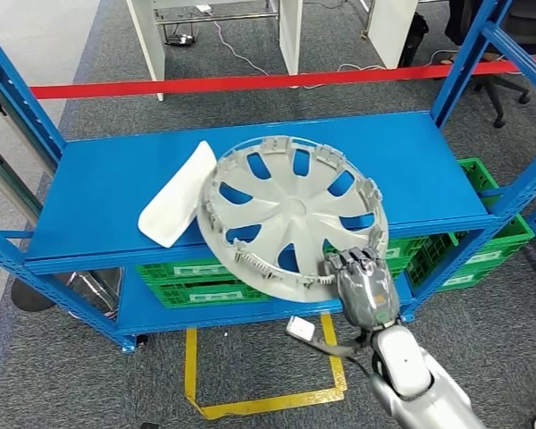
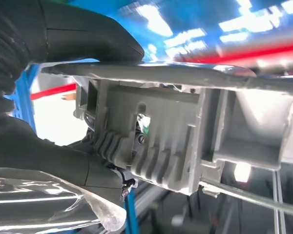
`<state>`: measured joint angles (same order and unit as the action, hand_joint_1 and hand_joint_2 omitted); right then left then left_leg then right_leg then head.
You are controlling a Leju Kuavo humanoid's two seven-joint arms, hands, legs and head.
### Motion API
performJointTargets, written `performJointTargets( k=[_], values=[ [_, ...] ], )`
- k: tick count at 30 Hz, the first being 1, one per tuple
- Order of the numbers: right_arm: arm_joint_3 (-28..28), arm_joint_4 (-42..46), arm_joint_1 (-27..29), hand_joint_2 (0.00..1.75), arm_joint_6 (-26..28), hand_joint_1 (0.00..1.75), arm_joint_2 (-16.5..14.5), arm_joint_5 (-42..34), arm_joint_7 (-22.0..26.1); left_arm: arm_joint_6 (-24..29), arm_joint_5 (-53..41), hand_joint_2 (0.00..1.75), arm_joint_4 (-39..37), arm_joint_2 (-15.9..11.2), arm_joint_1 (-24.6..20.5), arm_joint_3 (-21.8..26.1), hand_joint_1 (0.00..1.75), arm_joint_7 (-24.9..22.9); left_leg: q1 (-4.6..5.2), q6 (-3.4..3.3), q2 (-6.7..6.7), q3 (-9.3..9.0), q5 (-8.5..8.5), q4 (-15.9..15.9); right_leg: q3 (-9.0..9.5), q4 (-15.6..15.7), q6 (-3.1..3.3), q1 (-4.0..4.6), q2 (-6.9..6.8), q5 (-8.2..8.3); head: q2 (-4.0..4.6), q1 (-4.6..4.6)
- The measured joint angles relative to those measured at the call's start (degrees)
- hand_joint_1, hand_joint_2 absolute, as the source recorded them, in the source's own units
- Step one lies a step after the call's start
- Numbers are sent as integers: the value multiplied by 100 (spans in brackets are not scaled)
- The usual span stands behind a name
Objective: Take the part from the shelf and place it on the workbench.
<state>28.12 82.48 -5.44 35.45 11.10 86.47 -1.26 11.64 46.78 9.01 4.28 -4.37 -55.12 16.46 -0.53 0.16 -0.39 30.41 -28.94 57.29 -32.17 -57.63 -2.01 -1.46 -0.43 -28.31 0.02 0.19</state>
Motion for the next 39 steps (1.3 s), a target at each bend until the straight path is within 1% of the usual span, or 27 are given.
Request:
performJointTargets(
  k=[4,8,12,13,15,16,17,18,19,20,21,22,23,24,25,26,27,28,29,30,32,33,34,35,37,38,39],
  values=[
    [70,1250,648,175,292,175,15,22,319,97,155,175,0,1,33,127,0,149,3,0,-6,7,-1,1,-6,0,0,-3,15,1,0,2],
    [104,2484,1148,175,346,175,-64,-460,1130,132,329,175,0,17,40,257,0,488,4,0,-7,7,-1,4,-6,1,-1,-4,15,1,0,1],
    [69,3137,1424,175,369,175,-202,-849,1697,114,393,175,0,30,40,346,0,620,3,0,-9,2,-1,4,-5,2,-1,-3,17,2,0,3],
    [5,3219,1503,175,369,175,-279,-1104,2017,84,429,175,0,35,41,367,0,680,3,0,-8,1,-1,5,-2,2,-1,-3,15,2,0,2],
    [-268,3279,1705,175,368,175,-527,-1906,2912,21,512,175,-1,46,47,416,0,871,6,-4,-6,3,-2,18,3,17,-13,-18,12,24,0,5],
    [-407,3279,1800,175,367,175,-644,-2321,3286,8,545,175,-1,49,51,445,0,971,16,-27,-4,7,13,26,12,40,-36,-34,14,54,0,5],
    [-508,3281,1879,175,371,175,-721,-2699,3519,10,571,175,-1,55,53,472,0,1057,15,-80,-3,-16,63,-31,24,74,-66,-40,22,80,0,10],
    [-553,3285,1948,175,380,175,-756,-3057,3596,19,596,175,-1,59,50,494,0,1117,9,-137,-16,-57,132,-118,16,93,-91,-44,28,77,0,8],
    [-553,3288,1999,175,391,175,-763,-3429,3579,30,628,175,0,65,44,513,0,1156,-5,-205,-32,-100,214,-237,-20,30,-102,-31,39,-3,0,4],
    [-535,3288,2039,175,402,175,-753,-3823,3517,37,658,175,0,73,36,530,0,1180,-24,-251,-51,-138,283,-350,-102,-143,-105,-20,47,-142,0,-3],
    [-507,3282,2070,175,409,175,-736,-4191,3441,45,684,175,0,80,29,545,0,1191,-33,-265,-72,-142,318,-393,-233,-435,-107,-24,49,-323,0,-13],
    [-475,3274,2092,175,411,175,-715,-4474,3383,51,703,175,0,86,28,561,0,1196,-36,-271,-81,-119,334,-400,-381,-802,-123,-34,52,-507,0,-18],
    [-447,3265,2113,175,410,175,-689,-4666,3343,56,712,175,0,93,30,577,0,1197,-41,-257,-89,-84,341,-380,-508,-1121,-149,-50,49,-627,0,-20],
    [-428,3254,2139,175,405,175,-663,-4812,3317,63,720,175,0,99,32,592,0,1197,-54,-238,-94,-45,346,-347,-562,-1286,-182,-70,45,-656,0,-19],
    [-413,3243,2161,175,392,175,-638,-4958,3301,77,730,175,0,102,34,607,0,1197,-79,-208,-96,1,345,-299,-514,-1238,-219,-95,39,-581,0,-19],
    [-397,3232,2176,175,360,175,-614,-5163,3291,96,739,175,0,105,35,618,0,1192,-116,-161,-94,54,332,-227,-355,-965,-265,-127,28,-418,0,-19],
    [-381,3217,2185,175,304,175,-593,-5425,3297,123,746,175,-1,106,33,623,0,1177,-156,-102,-90,116,308,-131,-167,-622,-327,-151,25,-309,0,-22],
    [-367,3199,2199,175,222,175,-581,-5719,3331,159,748,175,-3,97,32,626,0,1157,-176,-30,-81,189,271,-11,-30,-344,-354,-165,34,-229,0,-37],
    [-357,3181,2225,175,121,175,-575,-5997,3383,191,743,175,-6,90,34,628,0,1138,-180,33,-70,258,246,94,47,-197,-330,-170,50,-209,0,-44],
    [-356,3158,2260,175,24,175,-572,-6221,3445,217,734,175,-9,81,38,628,0,1120,-170,83,-60,314,241,169,37,-201,-281,-160,70,-244,0,-43],
    [-361,3117,2333,175,-114,175,-569,-6472,3545,248,717,175,-13,73,59,629,0,1101,-154,141,-51,385,274,217,-55,-326,-134,-149,86,-215,0,-26],
    [-367,3101,2357,175,-146,175,-568,-6528,3568,254,714,175,-15,69,68,629,0,1094,-160,159,-50,414,243,239,-106,-358,-94,-146,83,-192,0,-14],
    [-373,3088,2375,175,-165,175,-568,-6559,3577,258,712,175,-16,66,74,629,0,1090,-164,166,-48,461,125,329,-155,-373,-47,-141,81,-162,0,-8],
    [-379,3079,2390,175,-175,175,-568,-6578,3579,259,711,175,-17,63,77,629,0,1090,-162,166,-46,540,-86,538,-209,-374,1,-132,76,-124,0,5],
    [-388,3070,2408,175,-188,175,-568,-6585,3593,259,708,175,-17,63,76,629,0,1090,-139,136,-42,750,-625,1244,-321,-372,81,-86,72,-36,0,22],
    [-389,3067,2410,175,-196,175,-568,-6587,3603,261,708,175,-17,63,75,629,0,1090,-121,110,-40,827,-833,1590,-383,-372,107,-53,70,10,0,26],
    [-391,3062,2413,175,-218,175,-568,-6597,3614,266,708,175,-17,63,75,629,0,1084,-97,68,-38,822,-939,1784,-443,-372,129,-16,69,56,0,26]
  ],
)
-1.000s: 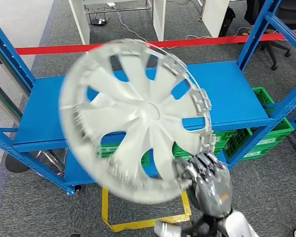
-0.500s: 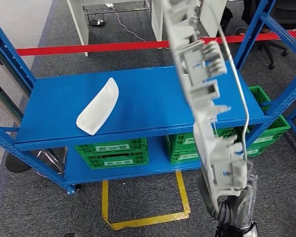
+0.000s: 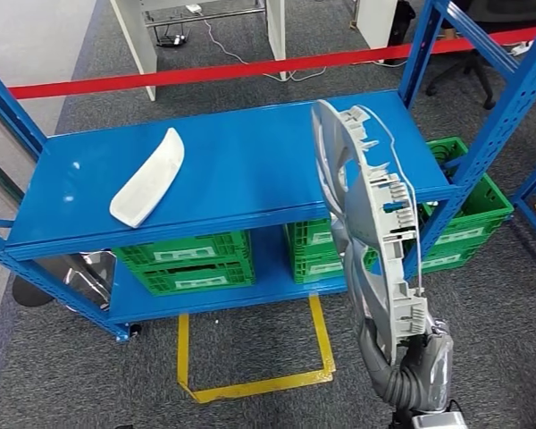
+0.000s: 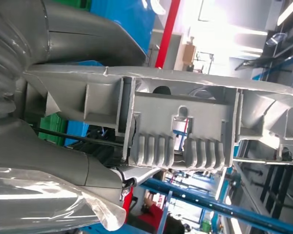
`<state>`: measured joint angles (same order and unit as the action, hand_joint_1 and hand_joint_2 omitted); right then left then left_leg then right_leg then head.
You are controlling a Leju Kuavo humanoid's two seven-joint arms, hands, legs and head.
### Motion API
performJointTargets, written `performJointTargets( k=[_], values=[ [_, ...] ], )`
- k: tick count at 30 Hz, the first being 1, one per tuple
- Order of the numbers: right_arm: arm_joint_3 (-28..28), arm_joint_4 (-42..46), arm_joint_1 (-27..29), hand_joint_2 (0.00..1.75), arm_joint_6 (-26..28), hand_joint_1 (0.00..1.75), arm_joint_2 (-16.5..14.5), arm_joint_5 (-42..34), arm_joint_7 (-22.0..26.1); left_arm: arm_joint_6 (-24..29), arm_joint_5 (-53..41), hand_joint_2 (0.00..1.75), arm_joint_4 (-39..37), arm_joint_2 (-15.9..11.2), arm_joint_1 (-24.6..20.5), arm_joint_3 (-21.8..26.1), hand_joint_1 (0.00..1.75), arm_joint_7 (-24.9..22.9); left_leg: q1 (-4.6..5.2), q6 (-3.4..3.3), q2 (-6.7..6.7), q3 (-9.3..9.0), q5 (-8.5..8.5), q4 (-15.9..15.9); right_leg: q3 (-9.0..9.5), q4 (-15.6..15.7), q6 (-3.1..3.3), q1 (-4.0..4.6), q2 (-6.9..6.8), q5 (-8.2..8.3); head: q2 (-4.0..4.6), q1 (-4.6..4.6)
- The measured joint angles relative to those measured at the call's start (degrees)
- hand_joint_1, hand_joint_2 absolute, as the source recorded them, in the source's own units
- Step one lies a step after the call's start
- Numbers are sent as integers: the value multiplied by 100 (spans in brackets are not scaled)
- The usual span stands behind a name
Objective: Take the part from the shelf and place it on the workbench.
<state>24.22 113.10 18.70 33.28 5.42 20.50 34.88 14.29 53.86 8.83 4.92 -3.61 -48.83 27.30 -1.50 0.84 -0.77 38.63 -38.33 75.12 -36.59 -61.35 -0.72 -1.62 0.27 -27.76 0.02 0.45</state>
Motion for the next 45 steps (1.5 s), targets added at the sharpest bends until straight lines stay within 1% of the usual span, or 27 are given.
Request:
performJointTargets(
  k=[1,2,5,7,9,10,12,14,15,16,17,18,19,21,23,24,26,29,30,32,34,36,38,40,42,43,45],
  values=[
    [-4,-7,7,175,-45,175,0,-24,14,13,1,175,0,0,0,0,0,-18,34,-63,3,-103,-9,-11,-57,1,20,40,1,46,0,-1],
    [-16,-13,17,175,-124,175,-1,-65,37,34,3,175,0,0,-1,0,0,-41,83,-153,9,-322,73,-259,-113,5,38,79,7,97,0,-1],
    [-80,-42,49,175,-474,175,-36,-236,175,112,51,175,-8,-45,-18,-1,0,-87,272,-482,42,-1141,374,-1466,-215,45,44,138,24,262,-1,-13],
    [-110,-93,56,175,-690,175,-82,-347,281,143,111,175,-20,-89,-32,-2,0,-74,353,-549,53,-1269,466,-1744,-225,90,-11,109,9,372,-1,1],
    [-132,-168,70,175,-841,175,-122,-408,359,156,162,175,-26,-98,-28,-2,0,-56,361,-503,43,-1221,631,-1811,-233,136,-70,90,1,456,0,24],
    [-140,-213,89,175,-885,175,-135,-408,389,157,174,175,-26,-105,-26,-2,0,-48,341,-480,33,-1182,718,-1860,-255,119,-96,91,1,390,0,19],
    [-142,-311,127,175,-920,175,-142,-373,429,166,175,175,-27,-114,-26,-2,0,-16,297,-454,11,-1051,894,-1936,-357,-175,-144,88,1,-75,0,-1],
    [-141,-418,149,175,-910,175,-142,-350,439,175,173,175,-28,-119,-22,-2,0,31,293,-448,13,-865,1039,-1931,-459,-826,-199,78,-4,-646,0,-22],
    [-141,-471,159,175,-892,175,-142,-344,440,181,172,175,-28,-118,-19,-3,0,49,291,-432,16,-759,1115,-1920,-457,-1127,-221,73,-6,-749,0,-24],
    [-142,-521,171,175,-865,175,-142,-333,442,197,172,175,-28,-118,-18,-3,0,59,286,-415,25,-648,1191,-1901,-398,-1309,-241,69,-7,-702,0,-26],
    [-142,-560,183,175,-830,175,-142,-315,443,225,172,175,-28,-119,-19,-4,0,60,280,-393,38,-535,1257,-1875,-257,-1304,-255,63,-6,-542,0,-28],
    [-142,-594,199,175,-791,175,-142,-291,439,262,177,175,-28,-121,-21,-4,0,59,270,-367,61,-430,1316,-1838,-16,-1106,-268,51,16,-372,0,-27],
    [-142,-622,213,175,-749,175,-143,-269,431,307,187,175,-28,-124,-25,-4,0,57,265,-334,91,-330,1367,-1791,299,-737,-280,34,88,-318,0,-28],
    [-141,-671,250,175,-669,175,-159,-239,397,393,226,175,-30,-137,-38,-4,0,47,270,-278,164,-176,1473,-1686,906,93,-254,17,253,-469,0,-28],
    [-135,-720,286,175,-596,175,-179,-229,361,471,273,175,-40,-157,-36,-4,0,-10,274,-243,253,-83,1595,-1641,1104,445,-188,37,271,-608,0,-29],
    [-129,-747,295,175,-558,175,-184,-225,346,512,295,175,-56,-180,-26,-4,0,-67,266,-224,295,-50,1637,-1640,1046,434,-140,35,207,-584,0,-34],
    [-114,-793,304,175,-488,175,-196,-217,323,601,346,175,-83,-210,9,-5,0,-209,248,-157,285,43,1438,-1481,960,427,-33,19,82,-501,0,-26],
    [-98,-838,317,175,-424,175,-224,-206,309,672,383,175,-92,-227,32,-7,0,-297,189,-41,169,253,636,-543,794,415,49,16,-114,-356,0,-3],
    [-97,-849,318,175,-414,175,-228,-207,309,678,384,175,-92,-231,29,-7,0,-291,167,-16,151,281,494,-225,722,403,49,19,-180,-306,0,-2],
    [-97,-865,313,175,-413,175,-234,-229,308,679,369,175,-92,-239,25,-15,0,-232,135,6,130,109,589,-71,570,373,40,21,-308,-219,0,-2],
    [-96,-874,305,175,-436,175,-239,-252,308,676,331,175,-92,-249,19,-39,0,-107,130,-20,35,-414,875,-690,460,345,8,21,-412,-154,0,0],
    [-97,-876,296,175,-451,175,-248,-252,308,672,296,175,-92,-262,-9,-72,0,7,179,-84,-139,-937,905,-1496,413,334,-55,29,-517,-90,0,-3],
    [-98,-876,270,175,-451,175,-260,-250,308,671,278,175,-92,-271,-33,-105,0,55,239,-141,-188,-1096,839,-1845,384,347,-136,28,-626,-12,0,-7],
    [-97,-878,245,175,-453,175,-266,-249,308,671,265,175,-92,-271,-24,-131,0,67,237,-204,-113,-1060,898,-1924,349,346,-203,13,-619,-12,0,-8],
    [-98,-881,242,175,-452,175,-267,-246,308,672,230,175,-92,-267,-22,-154,0,82,214,-289,-42,-996,985,-1988,226,56,-229,6,-354,-327,0,-23],
    [-98,-882,245,175,-447,175,-267,-244,307,674,202,175,-92,-262,-33,-172,0,90,214,-320,-3,-944,1026,-1990,118,-268,-229,7,-194,-588,0,-30],
    [-98,-882,263,175,-433,175,-267,-243,296,687,140,175,-92,-256,-58,-222,0,63,242,-362,92,-820,1104,-1957,-81,-1011,-217,34,-58,-994,0,-37]
  ],
)
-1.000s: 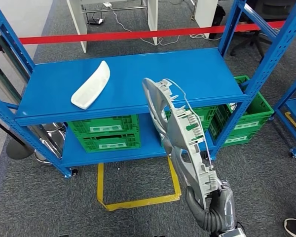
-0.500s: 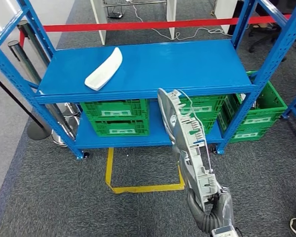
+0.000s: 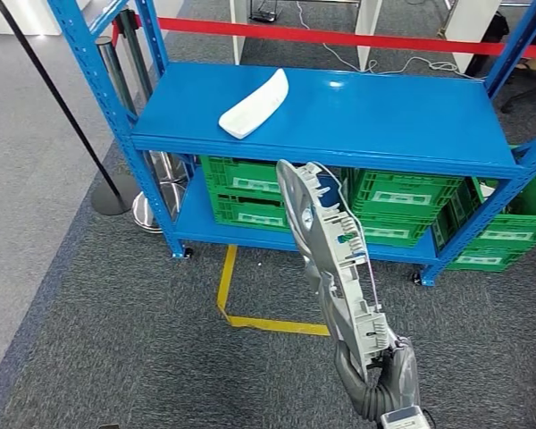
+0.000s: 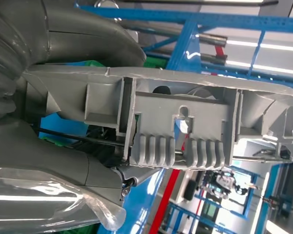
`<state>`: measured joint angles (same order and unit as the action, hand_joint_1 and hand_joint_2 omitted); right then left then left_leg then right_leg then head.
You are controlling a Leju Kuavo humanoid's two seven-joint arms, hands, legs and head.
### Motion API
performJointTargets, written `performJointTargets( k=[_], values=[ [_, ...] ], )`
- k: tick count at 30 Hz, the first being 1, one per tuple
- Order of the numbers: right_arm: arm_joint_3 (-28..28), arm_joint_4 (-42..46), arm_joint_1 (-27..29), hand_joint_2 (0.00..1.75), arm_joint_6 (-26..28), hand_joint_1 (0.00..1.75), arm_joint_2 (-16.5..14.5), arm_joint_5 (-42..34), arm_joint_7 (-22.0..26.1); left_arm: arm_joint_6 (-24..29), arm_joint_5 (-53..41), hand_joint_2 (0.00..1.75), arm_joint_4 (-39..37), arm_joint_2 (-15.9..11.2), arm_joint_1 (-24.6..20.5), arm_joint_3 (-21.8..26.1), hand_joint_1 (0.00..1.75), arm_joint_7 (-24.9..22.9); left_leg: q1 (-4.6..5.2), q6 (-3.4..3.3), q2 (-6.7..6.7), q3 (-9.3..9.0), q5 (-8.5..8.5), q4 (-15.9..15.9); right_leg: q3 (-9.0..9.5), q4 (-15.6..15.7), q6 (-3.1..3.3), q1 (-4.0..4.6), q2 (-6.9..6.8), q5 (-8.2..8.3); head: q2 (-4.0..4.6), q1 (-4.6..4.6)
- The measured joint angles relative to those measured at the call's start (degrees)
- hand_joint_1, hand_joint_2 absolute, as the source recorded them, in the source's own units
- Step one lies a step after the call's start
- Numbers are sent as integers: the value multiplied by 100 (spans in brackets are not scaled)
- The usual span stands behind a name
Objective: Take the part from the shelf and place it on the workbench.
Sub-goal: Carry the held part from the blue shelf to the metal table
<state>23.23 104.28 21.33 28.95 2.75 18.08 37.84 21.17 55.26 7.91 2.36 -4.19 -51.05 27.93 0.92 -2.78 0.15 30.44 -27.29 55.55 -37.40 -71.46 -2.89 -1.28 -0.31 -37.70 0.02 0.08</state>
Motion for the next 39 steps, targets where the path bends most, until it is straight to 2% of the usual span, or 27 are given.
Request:
performJointTargets(
  k=[1,2,3,5,6,7,8,10,12,14,20,22,23,24,26,27,28,29,31,32,33,34,35,36,37,38,39],
  values=[
    [-1,1,15,175,12,175,0,0,-8,13,-31,175,0,8,-7,-32,0,-32,14,-8,52,66,35,29,-18,-209,11,18,14,-50,0,2],
    [-6,3,36,175,28,175,0,1,-16,28,-58,175,0,17,-11,-63,0,-77,23,-9,111,136,67,65,65,-198,28,36,22,22,0,2],
    [-14,7,60,175,49,175,0,4,-22,45,-78,175,0,28,-12,-95,0,-120,28,-4,174,205,94,105,245,22,51,50,44,174,0,1],
    [-39,36,106,175,89,175,0,11,-33,78,-106,175,0,50,-19,-157,0,-188,37,22,302,346,143,206,769,799,114,64,230,437,0,1],
    [-54,62,131,175,103,175,0,17,-39,90,-115,175,0,58,-25,-186,0,-205,42,41,360,412,175,252,970,1124,139,62,332,476,0,2],
    [-68,89,156,175,113,175,0,25,-43,97,-125,175,0,63,-29,-211,0,-215,44,64,416,473,218,289,1087,1326,158,61,402,469,0,4],
    [-81,115,178,175,121,175,0,34,-44,100,-133,175,0,66,-29,-231,0,-216,44,90,468,525,270,308,1120,1403,173,66,408,452,0,5],
    [-100,148,206,175,138,175,0,51,-46,103,-141,175,-6,59,-15,-251,0,-215,51,154,530,601,329,326,1047,1427,210,53,279,509,0,5],
    [-115,175,227,175,154,175,0,63,-50,105,-143,175,-16,55,-8,-269,0,-212,51,245,371,675,83,496,949,1445,280,21,136,594,0,28],
    [-122,196,246,175,160,175,0,70,-52,106,-145,175,-20,59,-12,-285,0,-210,26,309,192,725,-202,696,885,1446,328,13,59,636,0,52],
    [-124,205,256,175,162,175,0,71,-53,106,-147,175,-20,60,-17,-291,0,-209,13,328,162,748,-303,798,876,1442,336,14,34,651,0,54],
    [-134,216,271,175,168,175,0,79,-54,106,-158,175,-20,60,-34,-315,0,-207,-36,382,106,826,-600,1222,829,1430,336,17,-59,700,0,56],
    [-145,229,278,175,171,175,0,85,-56,106,-169,175,-20,62,-45,-331,0,-206,-95,437,66,743,-586,1410,719,1395,319,13,-180,763,0,57],
    [-162,258,286,175,174,175,0,92,-61,106,-181,175,-19,68,-76,-353,0,-204,-124,452,-72,425,-598,1197,585,1361,261,8,-365,869,0,55],
    [-190,315,285,175,175,175,0,99,-69,106,-196,175,-19,79,-114,-381,0,-201,-119,395,-267,-230,-355,419,368,1317,118,-18,-707,1084,0,54],
    [-197,338,285,175,176,175,1,101,-70,106,-196,175,-19,84,-121,-389,0,-199,-89,307,-331,-420,-350,21,332,1323,47,-34,-789,1140,0,52],
    [-199,342,285,175,176,175,1,101,-72,106,-194,175,-19,87,-105,-392,0,-199,-81,242,-280,-360,-279,0,303,1300,15,-49,-706,1081,0,51],
    [-201,345,295,175,176,175,1,101,-72,106,-193,175,-20,89,-91,-392,0,-200,-81,176,-232,-294,-204,-18,252,1191,-1,-57,-548,916,0,48],
    [-209,346,316,175,176,175,2,101,-75,103,-192,175,-20,95,-92,-393,0,-200,-55,78,-123,-132,-57,-27,98,652,13,-41,-155,348,0,40],
    [-214,348,323,175,176,175,2,101,-76,98,-191,175,-20,99,-100,-393,0,-200,-30,47,-60,-42,10,-20,30,296,38,-17,-52,99,0,40],
    [-217,348,325,175,175,175,2,101,-78,93,-191,175,-20,106,-106,-394,0,-200,-2,28,7,49,78,-10,1,1,63,12,-6,-27,0,41],
    [-221,348,325,175,175,175,2,107,-79,88,-191,175,-20,115,-106,-395,0,-200,24,18,73,144,144,6,34,-152,96,46,14,-7,0,43],
    [-225,349,326,175,174,175,2,131,-80,87,-191,175,-20,123,-103,-397,0,-201,43,16,142,244,208,31,155,-117,134,81,30,132,0,43],
    [-230,353,326,175,176,175,2,185,-81,87,-192,175,-20,129,-102,-400,0,-203,55,19,214,339,269,64,366,110,177,110,70,320,0,43],
    [-236,364,326,175,182,175,2,263,-84,88,-194,175,-20,134,-103,-408,0,-204,63,27,282,432,325,103,643,477,220,131,171,453,0,43],
    [-242,383,324,175,188,175,2,351,-85,88,-197,175,-20,139,-110,-422,0,-206,76,37,351,515,377,150,946,908,253,136,289,501,0,43],
    [-245,403,319,175,194,175,2,431,-85,88,-200,175,-20,143,-116,-440,0,-207,87,50,412,580,434,187,1165,1249,270,138,388,477,0,43]
  ],
)
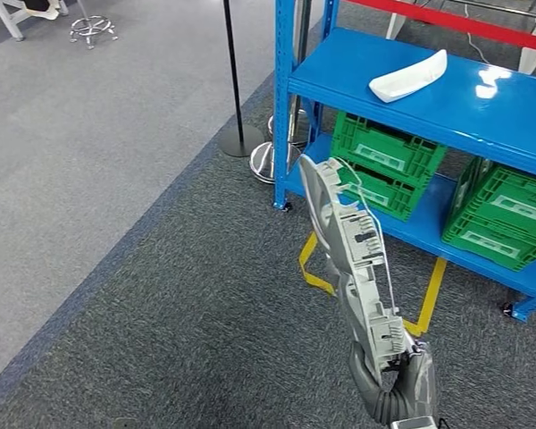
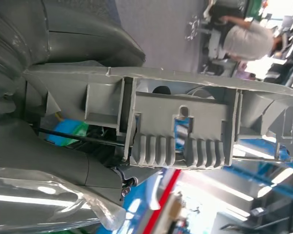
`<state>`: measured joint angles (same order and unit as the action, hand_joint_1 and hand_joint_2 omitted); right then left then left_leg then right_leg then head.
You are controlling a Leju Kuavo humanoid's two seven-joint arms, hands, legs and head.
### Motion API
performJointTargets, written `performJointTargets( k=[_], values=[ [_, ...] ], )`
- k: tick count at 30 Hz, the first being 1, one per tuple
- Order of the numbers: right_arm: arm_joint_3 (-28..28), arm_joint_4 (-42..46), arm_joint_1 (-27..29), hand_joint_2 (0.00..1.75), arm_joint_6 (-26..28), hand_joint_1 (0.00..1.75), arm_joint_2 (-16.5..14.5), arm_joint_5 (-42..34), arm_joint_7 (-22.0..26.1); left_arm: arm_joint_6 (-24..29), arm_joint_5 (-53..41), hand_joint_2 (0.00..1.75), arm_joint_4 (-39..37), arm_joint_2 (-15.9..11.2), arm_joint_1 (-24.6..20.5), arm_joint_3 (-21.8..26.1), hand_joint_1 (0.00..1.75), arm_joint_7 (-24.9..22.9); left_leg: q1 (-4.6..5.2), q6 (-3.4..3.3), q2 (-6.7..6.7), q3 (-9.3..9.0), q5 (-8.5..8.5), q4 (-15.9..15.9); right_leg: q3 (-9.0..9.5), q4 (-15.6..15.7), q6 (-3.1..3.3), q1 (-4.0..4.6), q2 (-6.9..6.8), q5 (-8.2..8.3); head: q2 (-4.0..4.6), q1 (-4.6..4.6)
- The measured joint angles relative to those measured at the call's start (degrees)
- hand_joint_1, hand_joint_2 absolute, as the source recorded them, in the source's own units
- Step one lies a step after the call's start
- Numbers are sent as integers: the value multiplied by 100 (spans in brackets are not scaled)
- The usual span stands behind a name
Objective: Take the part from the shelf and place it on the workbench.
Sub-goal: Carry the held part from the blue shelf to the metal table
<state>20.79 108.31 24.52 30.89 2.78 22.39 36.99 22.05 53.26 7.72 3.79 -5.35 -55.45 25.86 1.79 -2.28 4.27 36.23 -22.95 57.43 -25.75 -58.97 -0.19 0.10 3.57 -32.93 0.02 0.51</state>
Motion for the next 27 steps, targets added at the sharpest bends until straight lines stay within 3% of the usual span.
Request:
performJointTargets(
  k=[2,4,5,6,8,9,10,11,12,13,14,16,18,19,21,23,24,25,26,27],
  values=[
    [0,33,-12,175,3,175,0,119,-2,1,-6,175,0,3,1,-34,0,8,13,33,119,91,117,37,144,306,8,7,27,-74,0,-1],
    [13,58,-40,175,-1,175,3,235,-35,5,-5,175,-3,-17,25,-50,0,51,12,85,147,152,129,68,45,305,44,-10,-129,-11,0,-2],
    [32,74,-59,175,-3,175,5,296,-65,5,-2,175,-4,-21,34,-54,0,78,6,129,66,191,-12,164,2,307,82,-20,-211,39,0,9],
    [59,92,-79,175,-4,175,8,344,-99,4,-1,175,-5,-25,36,-57,0,101,-12,181,-58,241,-265,362,-51,311,115,-32,-298,94,0,20],
    [124,120,-117,175,-3,175,16,419,-150,0,-3,175,-4,-13,21,-70,0,118,-90,291,-288,356,-876,1048,-174,300,144,-20,-461,199,0,44],
    [158,127,-136,175,-1,175,20,447,-167,-2,-6,175,-4,-9,13,-79,0,111,-138,336,-333,391,-1051,1408,-246,287,135,-17,-549,249,0,46],
    [192,130,-157,175,4,175,26,470,-179,-4,-7,175,-4,-5,11,-90,0,98,-183,373,-354,375,-1076,1658,-316,267,121,-17,-637,298,0,46],
    [229,134,-176,175,10,175,31,487,-190,-7,-8,175,-4,-1,13,-99,0,84,-222,404,-368,291,-974,1736,-393,238,104,-19,-721,344,0,47],
    [263,144,-192,175,19,175,36,495,-203,-13,-10,175,-4,3,18,-109,0,73,-253,425,-396,116,-803,1608,-467,208,85,-21,-796,382,0,47],
    [291,156,-208,175,26,175,41,496,-217,-24,-13,175,-4,5,22,-120,0,76,-272,435,-479,-153,-657,1297,-531,180,61,-22,-865,416,0,47],
    [314,173,-219,175,35,175,46,492,-236,-40,-14,175,-3,7,21,-132,0,97,-269,431,-619,-467,-613,874,-587,158,32,-20,-932,445,0,48],
    [353,200,-245,175,64,175,69,475,-274,-87,-11,175,-1,7,13,-153,0,178,-218,355,-846,-942,-717,133,-636,142,-40,-19,-1070,506,0,45],
    [392,210,-281,175,95,175,96,443,-304,-139,8,175,0,4,21,-163,0,275,-160,240,-823,-1011,-793,-135,-655,144,-119,-37,-1217,574,0,40],
    [406,210,-300,175,102,175,110,418,-317,-162,22,175,0,7,39,-166,0,316,-153,186,-767,-980,-762,-172,-679,129,-155,-56,-1216,573,0,40],
    [424,209,-317,175,105,175,131,368,-335,-195,47,175,0,5,71,-168,0,375,-144,62,-651,-908,-667,-220,-817,-128,-204,-89,-929,361,0,21],
    [445,208,-317,175,111,175,152,337,-346,-222,58,175,0,4,75,-170,0,407,-116,-20,-528,-815,-577,-220,-1108,-822,-207,-92,-521,-67,0,-4],
    [460,207,-317,175,115,175,166,331,-352,-238,60,175,0,4,76,-172,0,408,-94,-44,-457,-764,-538,-210,-1242,-1188,-199,-81,-424,-228,0,-10],
    [477,206,-318,175,122,175,183,332,-363,-254,60,175,0,4,82,-175,0,396,-71,-57,-383,-719,-506,-197,-1307,-1410,-188,-67,-382,-289,0,-12],
    [496,205,-322,175,134,175,202,338,-379,-267,60,175,0,4,92,-179,0,368,-52,-63,-306,-682,-483,-179,-1273,-1420,-171,-52,-364,-240,0,-11],
    [518,204,-326,175,153,175,217,348,-397,-275,60,175,0,3,102,-184,0,328,-40,-65,-230,-654,-469,-154,-1129,-1205,-149,-41,-342,-94,0,-10]
  ],
)
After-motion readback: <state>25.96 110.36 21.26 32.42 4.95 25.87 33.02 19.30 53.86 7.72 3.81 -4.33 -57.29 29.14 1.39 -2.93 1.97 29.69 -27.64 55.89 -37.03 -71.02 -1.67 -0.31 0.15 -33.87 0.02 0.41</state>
